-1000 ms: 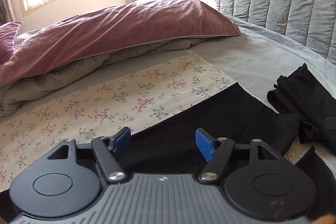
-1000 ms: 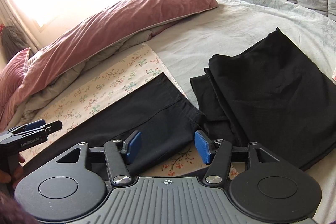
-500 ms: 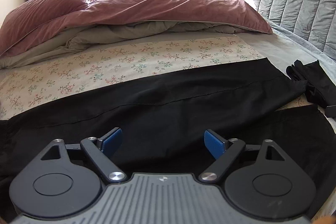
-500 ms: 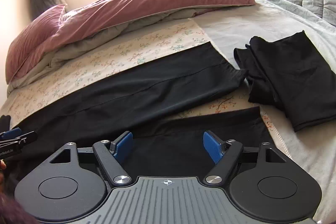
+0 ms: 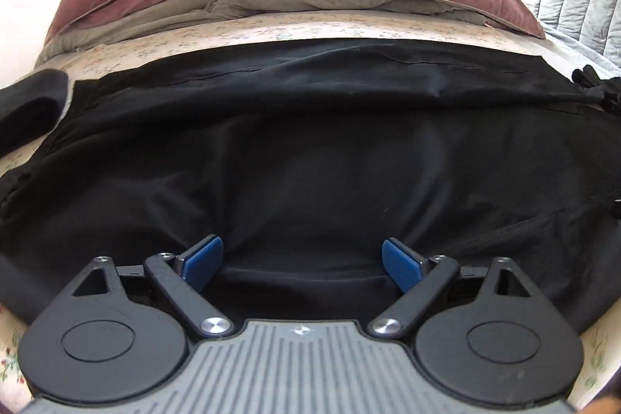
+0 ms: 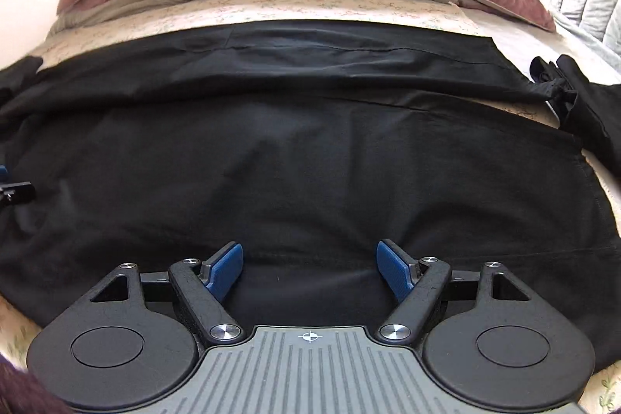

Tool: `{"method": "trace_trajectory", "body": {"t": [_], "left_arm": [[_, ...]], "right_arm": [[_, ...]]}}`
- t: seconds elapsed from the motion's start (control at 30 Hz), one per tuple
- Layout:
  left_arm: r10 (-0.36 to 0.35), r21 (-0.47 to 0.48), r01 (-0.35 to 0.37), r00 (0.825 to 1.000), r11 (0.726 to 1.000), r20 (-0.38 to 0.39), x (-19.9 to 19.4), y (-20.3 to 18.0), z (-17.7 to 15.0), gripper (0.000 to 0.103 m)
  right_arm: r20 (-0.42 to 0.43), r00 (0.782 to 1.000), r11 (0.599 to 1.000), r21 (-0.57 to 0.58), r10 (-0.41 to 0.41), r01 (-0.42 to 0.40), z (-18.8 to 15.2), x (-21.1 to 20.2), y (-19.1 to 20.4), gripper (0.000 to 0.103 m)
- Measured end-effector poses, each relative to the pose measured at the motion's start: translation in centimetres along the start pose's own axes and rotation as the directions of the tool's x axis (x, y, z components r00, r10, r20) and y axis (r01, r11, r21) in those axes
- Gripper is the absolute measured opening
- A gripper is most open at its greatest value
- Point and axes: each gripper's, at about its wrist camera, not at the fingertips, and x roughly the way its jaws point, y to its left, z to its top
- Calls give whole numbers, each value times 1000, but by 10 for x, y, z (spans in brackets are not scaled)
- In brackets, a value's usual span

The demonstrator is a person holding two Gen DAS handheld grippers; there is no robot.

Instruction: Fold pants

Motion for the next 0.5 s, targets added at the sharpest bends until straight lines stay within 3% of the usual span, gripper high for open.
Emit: {"method": "trace_trajectory", "body": {"t": [0.17,0.33,0.43,0.5], "left_arm": [[21,-28,-20,1000,999,17,-32,34,-32,101],[52,-79,-52,999,996,-3,-56,59,-40,101],[126,-142,-123,992,982,11,-65,81,-35,98],[195,-223,-189,981,956,8,-65,105,-34,97]], "right_arm": [[-53,998,998,53,-32,35,-22,-24,-23,85],[-106,990,992,75,-89,97,-26,-39,-26,87],[-111,991,992,93,-80,90,-16,-47,-18,87],[-88,995,995,82,-46,53,-6,-49,-5,87]]}}
